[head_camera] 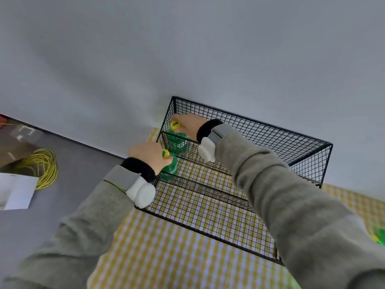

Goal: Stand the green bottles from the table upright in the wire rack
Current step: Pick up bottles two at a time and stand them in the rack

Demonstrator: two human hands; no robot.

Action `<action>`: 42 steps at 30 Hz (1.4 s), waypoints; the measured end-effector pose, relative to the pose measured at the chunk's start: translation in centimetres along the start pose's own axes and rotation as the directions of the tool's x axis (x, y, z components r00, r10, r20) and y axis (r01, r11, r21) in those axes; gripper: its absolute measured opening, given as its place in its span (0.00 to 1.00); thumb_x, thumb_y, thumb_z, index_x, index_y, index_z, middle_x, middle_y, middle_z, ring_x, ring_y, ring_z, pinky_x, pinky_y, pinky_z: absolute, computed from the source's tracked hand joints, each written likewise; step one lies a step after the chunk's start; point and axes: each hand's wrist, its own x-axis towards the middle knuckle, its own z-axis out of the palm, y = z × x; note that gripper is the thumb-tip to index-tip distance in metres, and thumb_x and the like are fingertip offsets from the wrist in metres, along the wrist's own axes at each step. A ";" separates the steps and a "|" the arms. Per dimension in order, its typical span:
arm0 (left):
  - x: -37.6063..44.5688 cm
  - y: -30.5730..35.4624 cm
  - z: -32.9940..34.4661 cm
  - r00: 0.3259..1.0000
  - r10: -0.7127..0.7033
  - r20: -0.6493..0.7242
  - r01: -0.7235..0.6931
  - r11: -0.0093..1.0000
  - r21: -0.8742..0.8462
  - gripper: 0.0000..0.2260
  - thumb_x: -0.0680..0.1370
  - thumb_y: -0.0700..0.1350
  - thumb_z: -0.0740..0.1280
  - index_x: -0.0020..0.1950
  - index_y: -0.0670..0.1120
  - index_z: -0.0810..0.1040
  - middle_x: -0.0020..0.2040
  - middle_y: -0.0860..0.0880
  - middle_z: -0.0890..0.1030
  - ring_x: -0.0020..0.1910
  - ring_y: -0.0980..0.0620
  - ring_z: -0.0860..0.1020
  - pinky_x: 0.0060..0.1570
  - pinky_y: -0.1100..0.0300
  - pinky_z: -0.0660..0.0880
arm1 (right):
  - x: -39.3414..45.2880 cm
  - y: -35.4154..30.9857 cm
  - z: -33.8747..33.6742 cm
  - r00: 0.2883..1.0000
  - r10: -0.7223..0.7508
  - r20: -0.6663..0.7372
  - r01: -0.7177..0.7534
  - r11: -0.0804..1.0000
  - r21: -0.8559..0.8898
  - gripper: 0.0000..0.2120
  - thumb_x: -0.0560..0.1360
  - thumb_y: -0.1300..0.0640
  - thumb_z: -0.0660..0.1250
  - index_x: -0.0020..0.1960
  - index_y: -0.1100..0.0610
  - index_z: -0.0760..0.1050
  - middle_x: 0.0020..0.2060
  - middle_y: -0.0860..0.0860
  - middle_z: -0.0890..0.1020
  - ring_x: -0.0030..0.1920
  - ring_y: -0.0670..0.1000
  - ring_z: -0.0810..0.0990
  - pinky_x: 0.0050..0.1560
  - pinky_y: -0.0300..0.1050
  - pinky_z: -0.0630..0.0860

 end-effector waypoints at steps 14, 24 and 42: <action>-3.1 -0.8 -0.2 1.000 -0.006 0.027 0.008 0.998 -0.061 0.23 0.78 0.62 0.53 0.41 0.45 0.73 0.34 0.49 0.73 0.39 0.48 0.75 0.39 0.60 0.69 | -6.0 0.7 0.0 0.983 0.175 -0.061 -0.164 0.975 0.150 0.27 0.77 0.70 0.56 0.74 0.58 0.57 0.61 0.59 0.78 0.58 0.59 0.79 0.60 0.53 0.77; -11.7 10.6 0.3 0.970 0.243 0.026 -0.240 0.968 -0.071 0.14 0.79 0.55 0.57 0.43 0.46 0.74 0.38 0.48 0.75 0.41 0.46 0.76 0.42 0.58 0.72 | -25.0 5.4 5.5 0.818 0.387 -0.425 -0.200 0.885 0.421 0.14 0.77 0.67 0.57 0.58 0.58 0.75 0.57 0.56 0.79 0.57 0.54 0.77 0.62 0.50 0.75; -26.3 32.2 14.3 0.653 0.463 0.599 -0.446 0.874 -0.190 0.25 0.78 0.61 0.58 0.33 0.42 0.73 0.28 0.43 0.69 0.25 0.48 0.69 0.26 0.62 0.57 | -51.3 19.7 24.1 0.469 0.882 -0.039 -0.695 0.396 0.600 0.20 0.73 0.71 0.57 0.61 0.59 0.74 0.60 0.59 0.77 0.60 0.59 0.76 0.58 0.50 0.76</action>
